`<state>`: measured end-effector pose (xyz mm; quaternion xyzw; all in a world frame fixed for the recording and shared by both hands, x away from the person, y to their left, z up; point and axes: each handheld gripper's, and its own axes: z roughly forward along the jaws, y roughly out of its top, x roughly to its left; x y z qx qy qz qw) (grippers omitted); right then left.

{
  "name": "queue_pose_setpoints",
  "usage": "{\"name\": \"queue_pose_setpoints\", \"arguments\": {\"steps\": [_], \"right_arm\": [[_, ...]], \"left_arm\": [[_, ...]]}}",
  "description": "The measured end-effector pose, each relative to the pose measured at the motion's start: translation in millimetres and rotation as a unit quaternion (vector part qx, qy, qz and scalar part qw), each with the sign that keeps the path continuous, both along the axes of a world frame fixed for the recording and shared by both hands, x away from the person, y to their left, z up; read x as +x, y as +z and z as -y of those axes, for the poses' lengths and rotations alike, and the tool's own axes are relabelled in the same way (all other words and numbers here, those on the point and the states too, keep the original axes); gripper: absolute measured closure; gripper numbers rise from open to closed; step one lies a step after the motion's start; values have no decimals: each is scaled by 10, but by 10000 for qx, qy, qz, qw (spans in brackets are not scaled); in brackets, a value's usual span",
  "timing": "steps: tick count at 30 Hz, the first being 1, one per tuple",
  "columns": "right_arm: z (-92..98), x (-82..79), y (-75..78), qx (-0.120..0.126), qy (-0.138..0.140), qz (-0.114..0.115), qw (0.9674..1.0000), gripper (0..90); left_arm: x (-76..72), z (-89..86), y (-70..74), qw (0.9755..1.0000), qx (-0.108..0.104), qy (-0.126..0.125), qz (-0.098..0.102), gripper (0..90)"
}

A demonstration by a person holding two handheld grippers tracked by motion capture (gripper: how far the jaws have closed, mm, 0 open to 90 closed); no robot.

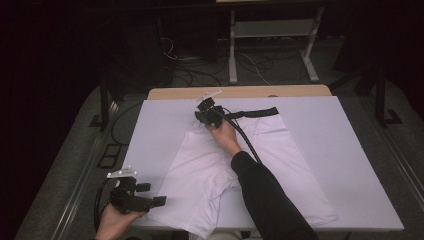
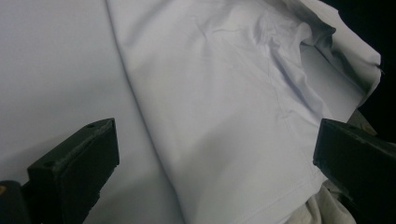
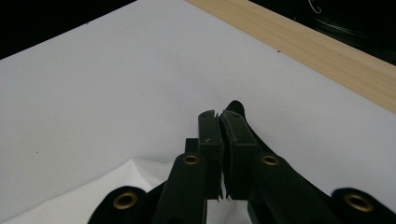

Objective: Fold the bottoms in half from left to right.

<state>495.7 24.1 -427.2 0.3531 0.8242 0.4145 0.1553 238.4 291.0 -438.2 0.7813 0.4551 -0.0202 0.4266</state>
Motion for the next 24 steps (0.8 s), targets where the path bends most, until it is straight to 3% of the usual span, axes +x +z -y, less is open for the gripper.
{"name": "queue_pose_setpoints", "arguments": {"steps": [7,12,20,24], "right_arm": [[19,-2,-1,32,-1,-16,10000,858],[25,2,2,58,-7,-43,10000,858],[24,-1,0,44,-3,-45,10000,858],[24,-1,-7,63,-2,-42,10000,858]], "left_arm": [[-78,-66,-54,9998,62,9,-175,0],[-143,-99,-35,9999,76,55,-113,142],[-196,-127,-66,9994,261,102,-224,242],[-206,-132,-82,9992,310,135,-229,346]]}}
